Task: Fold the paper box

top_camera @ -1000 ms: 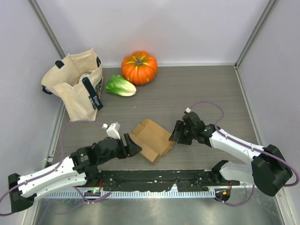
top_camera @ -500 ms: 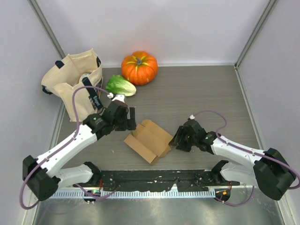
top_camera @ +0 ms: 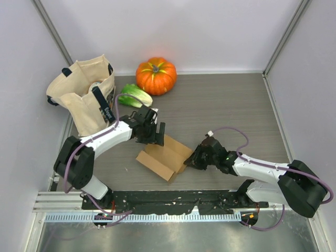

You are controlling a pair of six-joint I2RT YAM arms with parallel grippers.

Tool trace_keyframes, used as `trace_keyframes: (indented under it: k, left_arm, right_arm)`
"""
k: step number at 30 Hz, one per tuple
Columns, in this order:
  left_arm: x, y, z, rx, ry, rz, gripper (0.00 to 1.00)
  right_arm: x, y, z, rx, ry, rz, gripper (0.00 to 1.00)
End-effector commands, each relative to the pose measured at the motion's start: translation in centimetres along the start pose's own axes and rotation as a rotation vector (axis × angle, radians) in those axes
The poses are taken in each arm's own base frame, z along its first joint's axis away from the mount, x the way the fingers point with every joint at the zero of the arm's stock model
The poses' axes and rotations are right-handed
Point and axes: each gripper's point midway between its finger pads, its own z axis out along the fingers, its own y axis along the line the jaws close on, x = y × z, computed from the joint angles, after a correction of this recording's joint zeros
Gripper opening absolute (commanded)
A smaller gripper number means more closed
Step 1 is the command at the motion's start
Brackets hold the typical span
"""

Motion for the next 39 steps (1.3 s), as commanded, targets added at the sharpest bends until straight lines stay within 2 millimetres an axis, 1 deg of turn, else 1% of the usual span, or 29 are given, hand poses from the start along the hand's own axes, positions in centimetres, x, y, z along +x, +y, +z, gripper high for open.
trace_keyframes:
  k: [1, 3, 4, 5, 6, 9, 10, 11, 13, 16, 17, 19, 21, 22, 23, 24, 26, 27, 28, 29, 30, 31, 33, 34, 35, 36, 37, 38, 39]
  left_arm:
    - [-2.4, -2.4, 1.5, 0.119, -0.028, 0.013, 0.86]
    - [-2.4, -2.4, 2.5, 0.125, -0.019, -0.004, 0.83]
    - [-2.7, -2.6, 2.8, 0.132, -0.026, -0.007, 0.8]
    - [-2.8, -2.6, 2.9, 0.131, -0.025, -0.01, 0.73]
    - [-3.0, -2.7, 2.9, 0.129, -0.027, -0.013, 0.68]
    - [-4.3, -3.3, 2.2, 0.155, -0.085, -0.019, 0.53]
    - [-5.2, -3.8, 1.5, 0.173, -0.129, -0.016, 0.48]
    - [-5.9, -4.0, 0.9, 0.18, -0.158, -0.014, 0.47]
    - [-7.3, -4.3, -0.1, 0.185, -0.22, -0.008, 0.43]
    - [-9.4, -4.9, -2.1, 0.206, -0.319, -0.009, 0.42]
    - [-9.9, -5.0, -3.0, 0.211, -0.348, -0.013, 0.42]
    - [-10.1, -4.9, -3.7, 0.215, -0.381, -0.023, 0.4]
    - [-10.4, -4.8, -5.3, 0.219, -0.434, -0.045, 0.39]
    - [-9.6, -4.3, -5.1, 0.208, -0.428, -0.054, 0.41]
    - [-9.4, -4.2, -5.7, 0.211, -0.444, -0.065, 0.43]
    - [-9.3, -4.4, -7.3, 0.232, -0.479, -0.065, 0.45]
    - [-7.9, -4.1, -8.2, 0.252, -0.489, -0.061, 0.51]
    - [-7.7, -4.0, -10.2, 0.263, -0.536, -0.06, 0.54]
    - [-6.8, -3.3, -10.3, 0.243, -0.538, -0.064, 0.6]
    - [-6.5, -2.6, -10.8, 0.221, -0.558, -0.069, 0.64]
    - [-6.5, -0.9, -11.2, 0.14, -0.593, -0.093, 0.66]
    - [-6.2, 0.0, -12.0, 0.111, -0.62, -0.105, 0.69]
    - [-6.1, 2.2, -12.1, 0.023, -0.623, -0.139, 0.69]
    - [-6.3, 2.9, -11.7, -0.006, -0.603, -0.17, 0.68]
    - [-6.7, 4.5, -11.4, -0.046, -0.591, -0.22, 0.66]
    - [-6.5, 5.4, -10.8, -0.068, -0.554, -0.251, 0.63]
    - [-7.3, 5.5, -10.8, -0.05, -0.536, -0.302, 0.6]
    - [-7.6, 7.3, -9.5, -0.082, -0.496, -0.363, 0.59]
    - [-9.0, 7.3, -9.3, -0.053, -0.511, -0.385, 0.57]
  right_arm:
    - [-2.0, 1.8, 0.2, -0.05, -0.103, -0.033, 0.12]
    - [-3.0, 2.5, 0.1, -0.052, -0.142, -0.096, 0.01]
    - [-3.3, 2.3, 0.0, -0.027, -0.152, -0.113, 0.01]
    - [-4.9, 3.2, -0.2, -0.022, -0.225, -0.138, 0.01]
    - [-5.3, 3.0, -0.4, 0.003, -0.243, -0.184, 0.01]
    - [-7.6, 4.9, -1.2, -0.006, -0.338, -0.274, 0.01]
    - [-8.3, 5.1, -1.5, 0.009, -0.367, -0.337, 0.01]
    - [-9.2, 6.7, -2.1, -0.015, -0.403, -0.369, 0.01]
    - [-10.9, 8.3, -3.0, -0.035, -0.492, -0.474, 0.01]
    - [-13.0, 11.1, -4.7, -0.059, -0.604, -0.596, 0.01]
    - [-13.7, 11.7, -5.3, -0.049, -0.636, -0.681, 0.01]
    - [-14.3, 12.7, -5.7, -0.065, -0.681, -0.778, 0.01]
    - [-14.6, 12.7, -5.7, -0.049, -0.696, -0.9, 0.01]
    - [-14.7, 13.1, -5.8, -0.063, -0.717, -0.925, 0.01]
    - [-14.7, 12.6, -5.5, -0.051, -0.713, -0.953, 0.01]
    - [-14.8, 12.3, -5.2, -0.029, -0.708, -1.016, 0.01]
    - [-14.8, 11.2, -4.7, 0.0, -0.705, -1.052, 0.01]
    - [-14.7, 10.9, -4.5, 0.008, -0.704, -1.084, 0.01]
    - [-14.5, 10.9, -4.5, -0.005, -0.708, -1.1, 0.01]
    - [-14.3, 10.1, -4.2, 0.002, -0.698, -1.106, 0.01]
    - [-14.2, 9.8, -4.2, -0.001, -0.7, -1.107, 0.01]
    - [-14.1, 10.0, -4.4, -0.014, -0.709, -1.117, 0.04]
    - [-13.9, 9.6, -4.4, -0.012, -0.7, -1.118, 0.07]
    - [-13.7, 9.4, -4.3, -0.009, -0.684, -1.113, 0.13]
    - [-13.7, 9.7, -4.6, -0.018, -0.684, -1.102, 0.16]
    - [-13.3, 9.9, -4.6, -0.035, -0.668, -1.093, 0.2]
    - [-12.9, 10.0, -4.7, -0.05, -0.65, -1.075, 0.23]
    - [-12.6, 10.4, -5.1, -0.084, -0.654, -1.07, 0.27]
    - [-12.1, 10.5, -5.1, -0.113, -0.643, -1.069, 0.32]
